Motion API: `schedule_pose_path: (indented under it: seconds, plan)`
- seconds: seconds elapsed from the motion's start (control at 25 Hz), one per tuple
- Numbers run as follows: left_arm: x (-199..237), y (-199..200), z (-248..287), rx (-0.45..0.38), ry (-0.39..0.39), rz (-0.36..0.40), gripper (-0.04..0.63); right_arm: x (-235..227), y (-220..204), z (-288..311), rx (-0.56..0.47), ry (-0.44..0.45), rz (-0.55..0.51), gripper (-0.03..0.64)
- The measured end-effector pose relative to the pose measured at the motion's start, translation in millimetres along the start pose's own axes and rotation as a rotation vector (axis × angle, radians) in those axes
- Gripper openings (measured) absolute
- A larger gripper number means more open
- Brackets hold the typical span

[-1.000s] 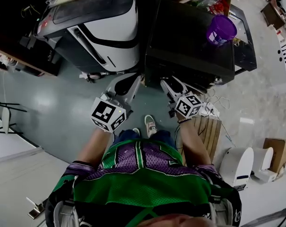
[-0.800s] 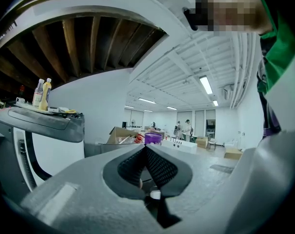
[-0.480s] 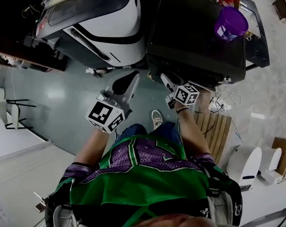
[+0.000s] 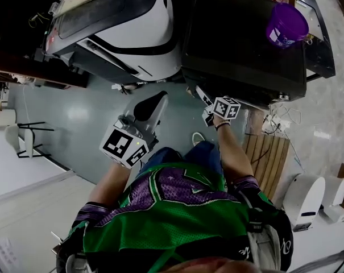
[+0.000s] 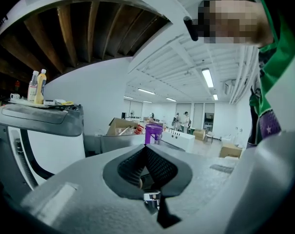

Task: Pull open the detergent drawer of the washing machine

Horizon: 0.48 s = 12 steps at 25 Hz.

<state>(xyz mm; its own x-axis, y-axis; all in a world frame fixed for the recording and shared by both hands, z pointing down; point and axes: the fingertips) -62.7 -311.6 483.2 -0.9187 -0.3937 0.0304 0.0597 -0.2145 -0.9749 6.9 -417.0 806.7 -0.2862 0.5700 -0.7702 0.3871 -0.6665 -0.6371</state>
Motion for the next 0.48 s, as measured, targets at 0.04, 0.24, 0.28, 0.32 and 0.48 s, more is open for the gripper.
schedule_pose_path:
  seconds: [0.04, 0.24, 0.28, 0.32, 0.48]
  plan:
    - [1, 0, 0, 0.002, 0.002, 0.009, 0.017, -3, -1, 2, -0.005, 0.002, 0.009, 0.209]
    - [12, -1, -3, 0.013, 0.018, 0.022, 0.017, -16, 9, 4, -0.119, 0.021, 0.096, 0.213]
    - [14, -1, -3, 0.015, 0.022, 0.026, 0.017, -19, 12, 4, -0.147, 0.027, 0.116, 0.215]
    - [16, -1, -4, 0.017, 0.024, 0.03, 0.017, -22, 15, 4, -0.176, 0.033, 0.135, 0.214]
    - [25, -3, -7, 0.02, 0.025, 0.042, 0.017, -23, 25, 5, -0.258, 0.086, 0.175, 0.215]
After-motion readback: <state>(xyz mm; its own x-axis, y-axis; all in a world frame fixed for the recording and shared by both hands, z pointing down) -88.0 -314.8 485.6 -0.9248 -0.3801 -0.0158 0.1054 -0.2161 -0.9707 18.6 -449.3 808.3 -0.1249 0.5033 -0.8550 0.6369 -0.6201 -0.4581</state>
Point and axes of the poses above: the fingertips, and each gripper's own axes: z forward along the fingers, x to its left, y out of its top, and after that the axes turned 15 degrees about y, right-handed
